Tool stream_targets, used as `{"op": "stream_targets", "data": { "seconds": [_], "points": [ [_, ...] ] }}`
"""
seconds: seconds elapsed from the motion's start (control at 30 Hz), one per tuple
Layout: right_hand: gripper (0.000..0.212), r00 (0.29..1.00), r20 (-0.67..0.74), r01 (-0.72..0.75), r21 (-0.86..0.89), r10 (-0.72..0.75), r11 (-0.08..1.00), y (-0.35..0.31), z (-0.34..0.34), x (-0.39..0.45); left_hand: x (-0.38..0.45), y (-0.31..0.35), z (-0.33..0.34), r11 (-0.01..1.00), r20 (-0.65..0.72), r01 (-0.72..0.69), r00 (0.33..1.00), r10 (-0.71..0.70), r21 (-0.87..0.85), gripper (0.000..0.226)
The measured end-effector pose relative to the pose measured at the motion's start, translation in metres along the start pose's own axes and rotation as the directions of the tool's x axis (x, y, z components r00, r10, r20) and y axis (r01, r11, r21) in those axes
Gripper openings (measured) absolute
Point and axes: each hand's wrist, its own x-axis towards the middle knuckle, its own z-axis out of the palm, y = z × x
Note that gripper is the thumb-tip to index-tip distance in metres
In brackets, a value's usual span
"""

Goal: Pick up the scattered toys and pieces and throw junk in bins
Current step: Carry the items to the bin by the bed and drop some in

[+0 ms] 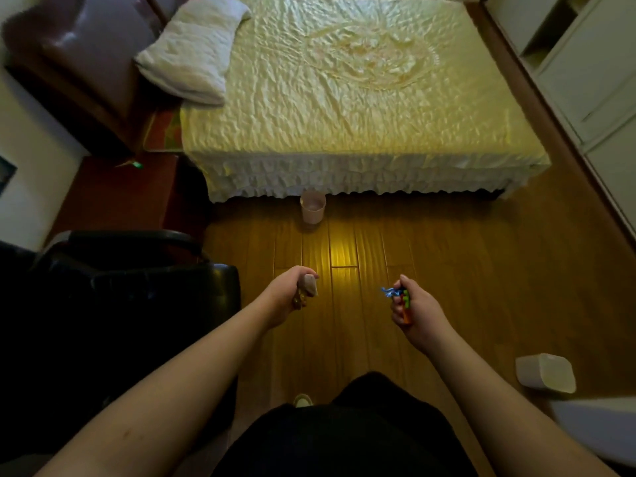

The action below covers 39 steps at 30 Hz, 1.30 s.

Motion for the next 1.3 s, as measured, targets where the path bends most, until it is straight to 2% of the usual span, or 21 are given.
{"op": "stream_targets", "data": {
  "seconds": [0.23,0.4,0.53,0.73,0.83,1.07,1.3],
  "points": [
    [0.025,0.998,0.013,-0.056,0.023,0.055,0.998,-0.062,0.024,0.098,0.100,0.062,-0.007,0.999,-0.004,0.042,0.999,-0.042,0.011,0.030],
    [0.025,0.994,0.021,-0.104,-0.005,0.104,0.995,-0.123,0.057,0.167,0.159,0.120,-0.017,0.996,-0.096,0.087,0.992,-0.086,0.000,0.029],
    [0.027,0.993,0.055,-0.093,-0.140,0.102,0.986,-0.171,0.092,0.222,0.203,0.162,-0.033,0.996,-0.157,0.081,0.985,-0.075,0.033,0.027],
    [0.024,0.993,0.033,-0.103,-0.169,0.110,0.980,-0.223,0.148,0.297,0.266,0.213,-0.083,0.993,-0.215,0.103,0.970,-0.113,-0.058,0.027],
    [0.025,0.993,-0.027,-0.119,-0.176,0.116,0.977,-0.238,0.176,0.338,0.311,0.233,-0.115,0.990,-0.201,0.124,0.970,-0.136,-0.071,0.027],
    [0.024,0.969,-0.204,-0.160,-0.106,0.136,0.981,-0.280,0.238,0.407,0.410,0.301,-0.175,0.967,-0.153,0.182,0.976,-0.156,0.180,0.027],
    [0.025,0.955,-0.245,-0.170,0.013,0.168,0.985,-0.304,0.249,0.450,0.485,0.330,-0.173,0.941,-0.071,0.324,0.945,-0.319,0.093,0.027]
  ]
}}
